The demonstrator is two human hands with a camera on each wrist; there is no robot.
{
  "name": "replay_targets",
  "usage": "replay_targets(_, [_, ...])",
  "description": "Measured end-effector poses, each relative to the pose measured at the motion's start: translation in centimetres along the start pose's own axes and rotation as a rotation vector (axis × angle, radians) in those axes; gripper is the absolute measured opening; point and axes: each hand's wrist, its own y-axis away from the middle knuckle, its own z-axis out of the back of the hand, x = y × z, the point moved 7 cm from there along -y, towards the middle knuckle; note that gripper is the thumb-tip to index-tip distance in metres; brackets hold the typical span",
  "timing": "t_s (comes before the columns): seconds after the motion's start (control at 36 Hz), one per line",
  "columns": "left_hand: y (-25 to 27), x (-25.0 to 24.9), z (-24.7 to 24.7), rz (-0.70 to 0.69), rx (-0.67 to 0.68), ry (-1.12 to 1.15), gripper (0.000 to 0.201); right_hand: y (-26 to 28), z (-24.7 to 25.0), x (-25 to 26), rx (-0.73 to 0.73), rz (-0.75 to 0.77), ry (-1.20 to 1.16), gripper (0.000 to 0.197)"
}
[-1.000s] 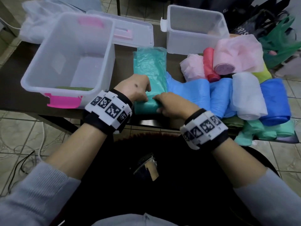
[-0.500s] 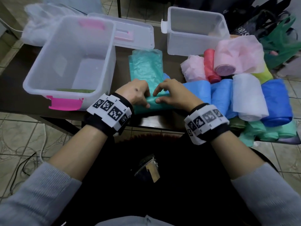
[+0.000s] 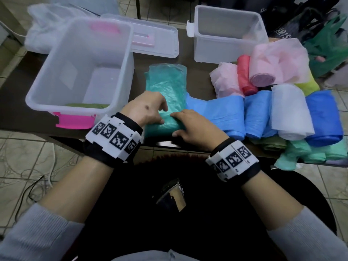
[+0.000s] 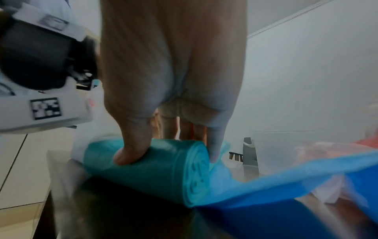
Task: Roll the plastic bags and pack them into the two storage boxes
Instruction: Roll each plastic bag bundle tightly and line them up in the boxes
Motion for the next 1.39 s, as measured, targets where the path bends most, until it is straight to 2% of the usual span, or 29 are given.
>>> replay_targets(0.03, [0.2,-0.1,0.4,-0.010,-0.061,0.023,0.031,-0.4,0.1,-0.2,0.013,-0.013,-0.022,0.057])
replay_targets(0.08, [0.5,-0.1,0.6,-0.012,-0.093,0.065,0.023,-1.1,0.4,-0.9,0.047,-0.060,-0.081,0.053])
replay_targets(0.22, [0.8,0.3,-0.2,0.013,-0.086,0.025,0.061,-2.4,0.7,-2.6,0.156,-0.186,-0.030,0.050])
replay_targets(0.31, [0.6,0.4,-0.4,0.013,-0.098,-0.014,0.061,-2.6,1.0,-2.6,0.181,-0.199,-0.036,0.047])
replay_targets(0.39, [0.4,0.1,-0.6,0.018,-0.073,-0.030,0.047,-2.9,1.4,-2.2,0.065,-0.173,0.035,0.045])
replay_targets(0.47, [0.0,-0.2,-0.8,0.036,-0.037,-0.070,0.030,-2.7,2.6,-1.7,-0.183,-0.149,0.088,0.045])
replay_targets(0.56, [-0.4,-0.4,-0.9,0.068,-0.011,-0.075,0.022,-1.7,2.8,0.0,-0.355,0.022,0.060,0.033])
replay_targets(0.64, [-0.7,-0.4,-0.7,0.107,-0.027,-0.036,0.017,-1.0,1.3,0.5,-0.286,0.066,0.101,0.038])
replay_targets(0.69, [-0.6,-0.3,-0.4,0.132,-0.068,-0.007,0.022,-0.9,1.0,0.2,-0.268,0.068,0.130,0.042])
replay_targets(0.75, [-0.6,-0.2,0.2,0.130,-0.162,0.014,0.031,-1.1,1.1,0.3,-0.269,0.081,0.179,0.044])
replay_targets(0.81, [-0.5,-0.3,1.0,0.094,-0.282,0.013,0.026,-1.6,1.0,0.3,-0.252,0.089,0.225,0.047])
replay_targets(0.86, [-0.3,-0.3,1.3,0.089,-0.330,0.034,0.023,-2.3,0.8,0.0,-0.225,0.078,0.243,0.054])
replay_targets(0.94, [-0.2,-0.4,1.0,0.068,-0.318,-0.003,0.025,-3.5,1.0,-0.4,-0.172,0.040,0.243,0.060])
replay_targets(1.03, [-0.4,-0.4,0.5,0.018,-0.261,-0.033,0.031,-5.0,1.7,-0.7,-0.098,0.009,0.217,0.053])
replay_targets(1.11, [-0.7,-0.2,0.3,-0.008,-0.231,-0.049,0.042,-6.1,2.8,-1.2,0.000,0.019,0.079,0.045])
replay_targets(1.17, [-0.7,0.0,0.3,-0.003,-0.218,-0.017,0.047,-6.6,3.2,-1.9,0.075,-0.010,0.002,0.049])
replay_targets(1.28, [-1.1,0.3,-0.2,0.008,-0.171,0.057,0.040,-7.1,3.4,-3.0,0.179,-0.072,-0.050,0.049])
replay_targets(1.39, [-1.8,0.4,-0.3,0.000,-0.214,0.012,0.036,-6.9,3.1,-3.6,0.150,-0.111,-0.014,0.051])
